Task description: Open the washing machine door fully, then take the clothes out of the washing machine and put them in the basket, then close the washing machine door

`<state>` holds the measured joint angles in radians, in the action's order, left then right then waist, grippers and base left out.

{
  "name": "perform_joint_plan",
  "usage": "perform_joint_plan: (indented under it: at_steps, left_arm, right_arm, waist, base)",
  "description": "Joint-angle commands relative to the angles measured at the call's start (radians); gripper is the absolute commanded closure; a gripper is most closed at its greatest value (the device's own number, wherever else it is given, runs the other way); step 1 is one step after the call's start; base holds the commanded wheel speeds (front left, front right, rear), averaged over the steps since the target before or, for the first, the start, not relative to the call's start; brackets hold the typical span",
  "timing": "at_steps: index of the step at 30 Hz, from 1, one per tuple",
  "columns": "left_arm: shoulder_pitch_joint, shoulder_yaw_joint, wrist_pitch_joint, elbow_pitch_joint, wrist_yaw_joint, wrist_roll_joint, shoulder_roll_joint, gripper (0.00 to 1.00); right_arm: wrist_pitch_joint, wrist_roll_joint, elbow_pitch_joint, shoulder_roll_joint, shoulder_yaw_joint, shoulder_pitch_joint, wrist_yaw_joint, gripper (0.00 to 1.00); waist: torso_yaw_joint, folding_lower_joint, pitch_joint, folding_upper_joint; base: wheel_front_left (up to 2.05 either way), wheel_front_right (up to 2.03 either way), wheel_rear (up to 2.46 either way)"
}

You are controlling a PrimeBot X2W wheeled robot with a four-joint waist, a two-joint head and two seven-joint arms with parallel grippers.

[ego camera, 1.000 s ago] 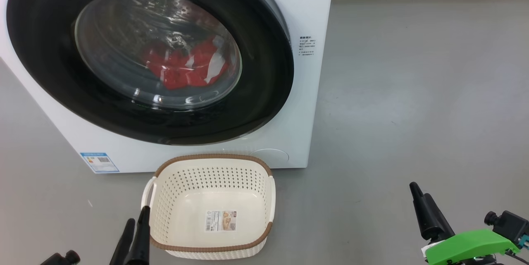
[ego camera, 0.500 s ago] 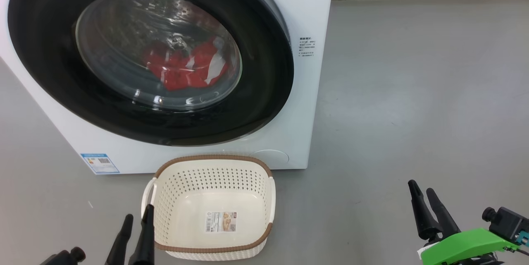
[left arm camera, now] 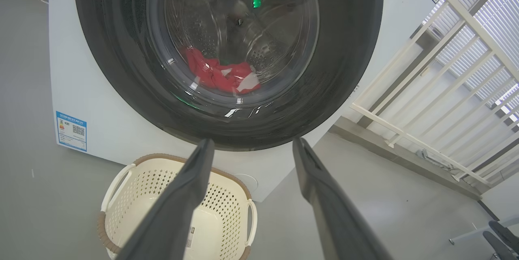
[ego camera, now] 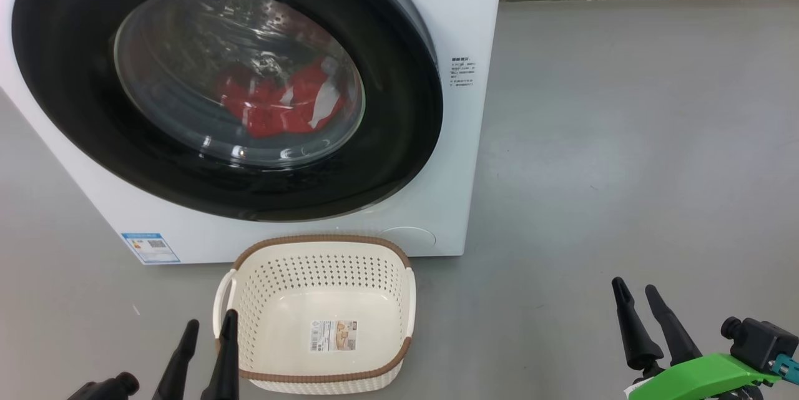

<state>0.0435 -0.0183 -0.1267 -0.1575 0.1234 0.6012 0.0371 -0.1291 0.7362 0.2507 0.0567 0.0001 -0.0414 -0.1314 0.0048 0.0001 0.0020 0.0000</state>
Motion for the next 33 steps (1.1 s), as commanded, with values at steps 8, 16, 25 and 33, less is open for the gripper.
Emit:
perform_joint_plan:
  at_steps: [8,16,25,33]
  left_arm:
    - [-0.001,-0.019,-0.036,0.044,0.005,-0.118,0.014,0.00]
    - [0.003,-0.017,-0.060,0.048,0.006,-0.208,0.015,0.00]
    - [0.010,-0.014,-0.087,0.056,0.006,-0.311,0.017,0.00]
    - [0.015,-0.016,-0.110,0.064,0.007,-0.404,0.018,0.00]
  right_arm:
    - [-0.035,-0.103,-0.045,0.015,0.005,0.001,0.001,0.00]
    - [-0.058,-0.188,-0.059,0.015,0.005,-0.007,0.001,0.00]
    - [-0.085,-0.283,-0.075,0.013,0.002,-0.017,0.001,0.00]
    - [-0.108,-0.361,-0.086,0.011,-0.011,-0.032,0.001,0.00]
  waist:
    - [-0.001,-0.0001,0.003,0.0000]
    - [-0.001,-0.0001,0.006,0.0000]
    - [-0.001,-0.0001,0.008,0.0000]
    - [-0.004,-0.0001,0.009,0.0000]
  base:
    - [0.00,0.00,0.00]
    - [0.00,0.00,0.00]
    - [0.00,0.00,0.00]
    - [0.00,0.00,0.00]
